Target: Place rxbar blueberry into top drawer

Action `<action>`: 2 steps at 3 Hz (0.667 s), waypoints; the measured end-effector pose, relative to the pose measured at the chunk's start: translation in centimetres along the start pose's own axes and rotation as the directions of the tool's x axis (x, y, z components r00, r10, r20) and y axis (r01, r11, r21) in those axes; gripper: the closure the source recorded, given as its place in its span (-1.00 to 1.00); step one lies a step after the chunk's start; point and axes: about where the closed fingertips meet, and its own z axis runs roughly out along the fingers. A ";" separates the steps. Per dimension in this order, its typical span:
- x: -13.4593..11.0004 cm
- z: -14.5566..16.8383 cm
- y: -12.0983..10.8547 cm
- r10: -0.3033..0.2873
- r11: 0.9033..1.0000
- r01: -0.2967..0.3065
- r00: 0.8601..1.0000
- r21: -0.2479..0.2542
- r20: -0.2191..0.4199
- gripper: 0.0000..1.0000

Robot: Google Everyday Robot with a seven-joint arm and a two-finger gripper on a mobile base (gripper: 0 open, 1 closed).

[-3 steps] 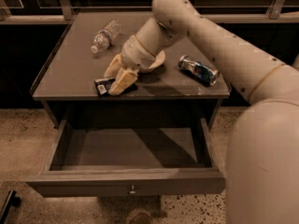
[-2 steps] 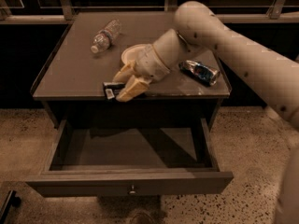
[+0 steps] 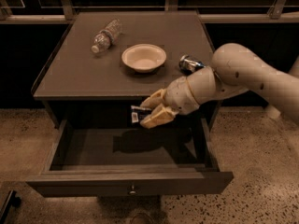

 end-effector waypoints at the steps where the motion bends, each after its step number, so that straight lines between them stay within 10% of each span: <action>1: 3.3 0.1 1.4 0.118 0.993 -0.118 0.993 0.020 -0.010 1.00; 2: 6.0 1.0 1.7 0.217 0.976 -0.217 0.976 0.038 -0.019 1.00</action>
Offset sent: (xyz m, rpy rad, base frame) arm -0.0152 -0.0408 -0.0872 -0.0308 0.2454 -0.2531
